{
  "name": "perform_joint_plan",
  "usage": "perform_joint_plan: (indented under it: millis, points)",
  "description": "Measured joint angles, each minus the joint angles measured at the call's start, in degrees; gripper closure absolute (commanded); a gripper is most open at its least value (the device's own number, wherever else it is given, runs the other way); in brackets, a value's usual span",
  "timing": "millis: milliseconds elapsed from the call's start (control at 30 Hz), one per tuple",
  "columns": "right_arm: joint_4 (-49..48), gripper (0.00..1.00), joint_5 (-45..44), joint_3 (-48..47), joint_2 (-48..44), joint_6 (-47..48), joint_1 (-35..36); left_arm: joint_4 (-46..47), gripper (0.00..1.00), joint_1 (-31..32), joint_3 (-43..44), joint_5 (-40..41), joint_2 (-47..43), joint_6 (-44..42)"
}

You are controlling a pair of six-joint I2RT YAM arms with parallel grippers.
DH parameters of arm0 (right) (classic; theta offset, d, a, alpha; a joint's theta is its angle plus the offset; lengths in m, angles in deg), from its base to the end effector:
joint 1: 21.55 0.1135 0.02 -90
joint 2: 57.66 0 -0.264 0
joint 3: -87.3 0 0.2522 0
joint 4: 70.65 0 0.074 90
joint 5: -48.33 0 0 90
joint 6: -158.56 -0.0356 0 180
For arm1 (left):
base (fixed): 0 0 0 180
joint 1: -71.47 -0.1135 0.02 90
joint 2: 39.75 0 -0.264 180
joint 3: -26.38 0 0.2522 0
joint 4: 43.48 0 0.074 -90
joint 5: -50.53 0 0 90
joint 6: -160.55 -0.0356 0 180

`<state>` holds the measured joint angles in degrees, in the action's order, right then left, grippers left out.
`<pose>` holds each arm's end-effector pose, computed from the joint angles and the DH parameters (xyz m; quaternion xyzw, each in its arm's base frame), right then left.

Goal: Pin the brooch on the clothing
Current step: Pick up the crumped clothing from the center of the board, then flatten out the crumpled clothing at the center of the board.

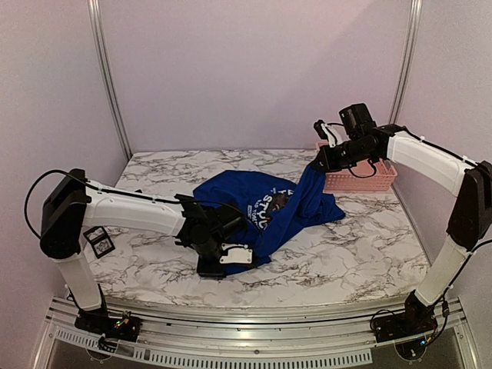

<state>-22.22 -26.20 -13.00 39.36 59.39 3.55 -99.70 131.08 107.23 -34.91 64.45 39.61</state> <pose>0.3405 0.1700 0.3132 -0.1778 0.9000 0.2303 0.3246 0.1725 -0.2885 0.1618 0.7044 0.7028 0.0159 0.0978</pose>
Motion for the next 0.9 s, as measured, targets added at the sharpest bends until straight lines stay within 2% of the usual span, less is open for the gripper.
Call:
perform_joint_plan:
  millis: [33,67,100,300,433,533,633,733,833,900]
  points:
    - [0.0,1.00,0.0,0.0,-0.2,0.0,0.0,0.2,0.75,0.0,-0.1,0.1,0.0,-0.1]
    - [0.0,1.00,0.0,0.0,-0.4,0.0,0.0,0.3,0.94,0.0,-0.2,0.2,0.0,-0.3]
    - [0.0,1.00,0.0,0.0,-0.6,0.1,0.0,0.6,1.00,-0.1,-0.3,0.5,0.1,-0.3]
    - [0.0,1.00,-0.4,0.0,-1.8,0.7,0.0,1.9,1.00,-3.1,-0.2,4.4,0.5,0.8]
    - [1.6,1.00,-0.1,-0.7,-3.1,1.9,0.0,-1.4,1.00,-12.0,3.5,5.9,-1.8,1.8]
    - [3.8,1.00,1.9,-1.8,-6.3,3.3,0.0,-5.5,1.00,-19.5,9.8,5.2,-8.0,2.3]
    - [5.3,1.00,6.6,-1.7,-12.7,4.2,0.1,-9.8,1.00,-25.2,15.6,3.7,-19.0,2.3]
    - [4.4,1.00,11.8,-0.3,-22.1,4.3,0.9,-15.4,1.00,-25.9,21.6,2.1,-27.0,2.8]
    - [1.1,1.00,13.4,0.5,-28.9,3.8,1.9,-18.1,1.00,-26.8,26.5,2.3,-29.9,3.5]
    - [-1.3,1.00,11.3,-0.8,-29.8,3.5,1.9,-18.3,1.00,-29.0,29.2,3.3,-29.4,3.9]
